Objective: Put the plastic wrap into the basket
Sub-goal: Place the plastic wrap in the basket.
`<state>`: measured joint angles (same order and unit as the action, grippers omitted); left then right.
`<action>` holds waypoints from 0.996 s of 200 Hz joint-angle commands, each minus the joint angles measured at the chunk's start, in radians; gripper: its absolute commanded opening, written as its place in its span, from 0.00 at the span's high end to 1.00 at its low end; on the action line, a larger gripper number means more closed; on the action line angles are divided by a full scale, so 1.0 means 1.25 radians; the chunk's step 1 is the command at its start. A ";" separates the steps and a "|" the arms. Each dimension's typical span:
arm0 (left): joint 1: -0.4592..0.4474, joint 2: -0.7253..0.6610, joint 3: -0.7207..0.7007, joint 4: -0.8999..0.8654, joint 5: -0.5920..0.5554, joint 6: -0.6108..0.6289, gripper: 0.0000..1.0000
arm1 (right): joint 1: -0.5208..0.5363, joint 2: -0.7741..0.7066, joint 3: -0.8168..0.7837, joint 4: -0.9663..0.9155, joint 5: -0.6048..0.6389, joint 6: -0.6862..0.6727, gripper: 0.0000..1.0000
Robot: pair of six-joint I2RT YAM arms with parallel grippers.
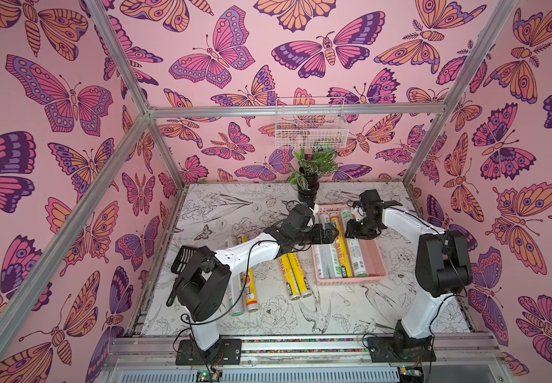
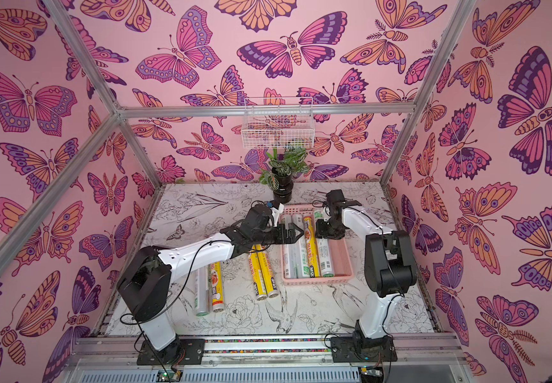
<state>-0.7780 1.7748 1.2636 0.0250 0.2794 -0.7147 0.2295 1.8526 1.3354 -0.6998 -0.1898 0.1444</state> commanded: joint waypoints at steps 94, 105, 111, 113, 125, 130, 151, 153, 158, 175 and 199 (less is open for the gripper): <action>0.005 -0.019 -0.015 -0.008 -0.005 0.008 0.00 | 0.000 0.024 -0.005 0.010 -0.005 0.000 0.53; 0.005 -0.019 -0.015 -0.008 -0.004 0.008 0.00 | 0.000 0.021 -0.006 0.009 -0.003 0.000 0.52; 0.005 -0.019 -0.015 -0.008 -0.004 0.008 0.00 | 0.001 0.020 -0.006 0.010 -0.001 0.000 0.51; 0.005 -0.020 -0.016 -0.008 -0.005 0.008 0.00 | 0.001 0.019 -0.007 0.011 -0.001 -0.001 0.51; 0.005 -0.020 -0.015 -0.008 -0.005 0.008 0.00 | -0.001 0.016 -0.007 0.010 0.002 0.001 0.49; 0.005 -0.019 -0.015 -0.008 -0.005 0.008 0.00 | 0.000 0.016 -0.007 0.010 0.003 0.001 0.48; 0.005 -0.022 -0.015 -0.008 -0.005 0.008 0.00 | 0.000 0.010 -0.010 0.012 0.008 0.002 0.47; 0.005 -0.022 -0.016 -0.008 -0.005 0.008 0.00 | 0.000 0.011 -0.010 0.013 0.008 0.003 0.46; 0.005 -0.022 -0.016 -0.008 -0.005 0.008 0.00 | 0.000 0.009 -0.011 0.013 0.009 0.003 0.46; 0.005 -0.024 -0.018 -0.008 -0.007 0.008 0.00 | 0.000 0.006 -0.013 0.016 0.010 0.003 0.45; 0.006 -0.026 -0.022 -0.008 -0.008 0.009 0.00 | 0.000 0.004 -0.014 0.014 0.008 0.005 0.44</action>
<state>-0.7780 1.7748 1.2610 0.0254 0.2794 -0.7147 0.2295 1.8812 1.3186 -0.6949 -0.1829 0.1455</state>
